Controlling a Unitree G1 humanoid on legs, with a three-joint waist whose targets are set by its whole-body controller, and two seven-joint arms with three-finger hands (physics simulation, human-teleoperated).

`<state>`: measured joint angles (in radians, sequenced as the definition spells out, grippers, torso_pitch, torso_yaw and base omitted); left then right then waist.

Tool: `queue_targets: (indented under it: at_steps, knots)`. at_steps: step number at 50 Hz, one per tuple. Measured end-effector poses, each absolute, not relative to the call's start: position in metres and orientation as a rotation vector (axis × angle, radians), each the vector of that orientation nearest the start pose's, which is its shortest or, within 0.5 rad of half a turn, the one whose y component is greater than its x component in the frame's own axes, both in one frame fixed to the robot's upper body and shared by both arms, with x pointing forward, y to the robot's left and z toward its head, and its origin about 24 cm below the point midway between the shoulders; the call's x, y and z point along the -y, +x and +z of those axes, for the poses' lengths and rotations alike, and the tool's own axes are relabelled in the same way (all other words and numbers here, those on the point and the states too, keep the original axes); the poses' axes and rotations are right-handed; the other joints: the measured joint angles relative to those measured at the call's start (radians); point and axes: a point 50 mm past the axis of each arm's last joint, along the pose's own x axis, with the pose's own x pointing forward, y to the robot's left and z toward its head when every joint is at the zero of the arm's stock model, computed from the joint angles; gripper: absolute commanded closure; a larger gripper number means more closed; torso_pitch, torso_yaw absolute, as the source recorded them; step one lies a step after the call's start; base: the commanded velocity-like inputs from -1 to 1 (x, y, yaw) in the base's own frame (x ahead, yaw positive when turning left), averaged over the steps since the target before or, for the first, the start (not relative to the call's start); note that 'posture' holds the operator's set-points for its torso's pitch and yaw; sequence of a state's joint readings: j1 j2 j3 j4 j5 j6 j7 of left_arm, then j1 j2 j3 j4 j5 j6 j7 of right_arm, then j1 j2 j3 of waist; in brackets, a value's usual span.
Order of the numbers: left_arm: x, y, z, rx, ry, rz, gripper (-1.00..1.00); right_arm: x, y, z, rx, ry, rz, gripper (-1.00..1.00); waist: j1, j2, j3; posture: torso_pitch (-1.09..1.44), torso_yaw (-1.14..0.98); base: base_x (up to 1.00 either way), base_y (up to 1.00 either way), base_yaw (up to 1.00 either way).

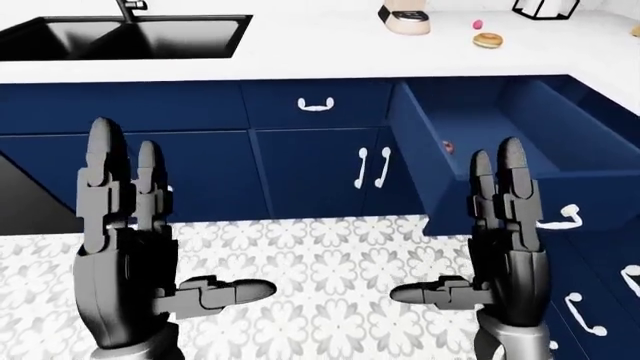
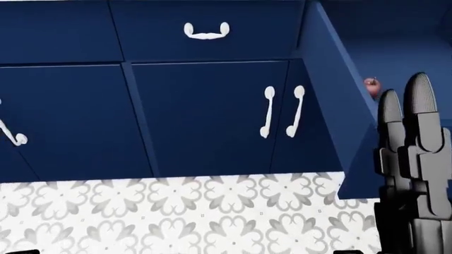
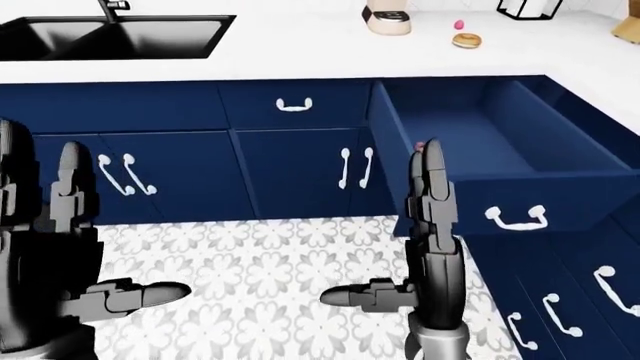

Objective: Close the right drawer.

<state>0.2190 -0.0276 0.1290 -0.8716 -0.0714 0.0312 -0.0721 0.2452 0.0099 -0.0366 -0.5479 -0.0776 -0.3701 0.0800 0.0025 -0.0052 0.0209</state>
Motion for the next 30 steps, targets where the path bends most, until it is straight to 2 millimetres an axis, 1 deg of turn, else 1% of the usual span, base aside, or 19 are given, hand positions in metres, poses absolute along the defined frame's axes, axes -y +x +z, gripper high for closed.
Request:
queue_targets:
  at_steps: [5, 8, 15, 22, 25, 30]
  knots:
    - [-0.176, 0.164, 0.190, 0.643, 0.018, 0.082, -1.00, 0.158, 0.175, 0.149, 0.692, -0.169, -0.012, -1.00, -0.001, 0.001, -0.002, 0.00, 0.00, 0.00, 0.00, 0.00]
    - [-0.176, 0.167, 0.187, 0.629, 0.018, 0.080, -1.00, 0.158, 0.177, 0.147, 0.685, -0.184, -0.023, -1.00, 0.000, 0.001, -0.002, 0.00, 0.00, 0.00, 0.00, 0.00]
    - [-0.176, 0.171, 0.181, 0.601, 0.023, 0.081, -1.00, 0.160, 0.189, 0.138, 0.639, -0.190, -0.035, -1.00, -0.001, -0.001, -0.001, 0.00, 0.00, 0.00, 0.00, 0.00]
    - [-0.177, 0.171, 0.180, 0.601, 0.025, 0.083, -1.00, 0.165, 0.186, 0.141, 0.651, -0.172, -0.052, -1.00, 0.000, -0.001, -0.005, 0.00, 0.00, 0.00, 0.00, -0.02]
    - [-0.178, 0.170, 0.180, 0.598, 0.026, 0.090, -1.00, 0.162, 0.188, 0.139, 0.645, -0.163, -0.034, -1.00, -0.003, 0.000, 0.008, 0.00, 0.00, -0.02, 0.00, -0.42]
    - [-0.176, 0.170, 0.180, 0.605, 0.021, 0.078, -1.00, 0.162, 0.188, 0.137, 0.640, -0.166, -0.033, -1.00, -0.016, -0.004, 0.020, 0.00, 0.00, -0.03, 0.00, -0.47]
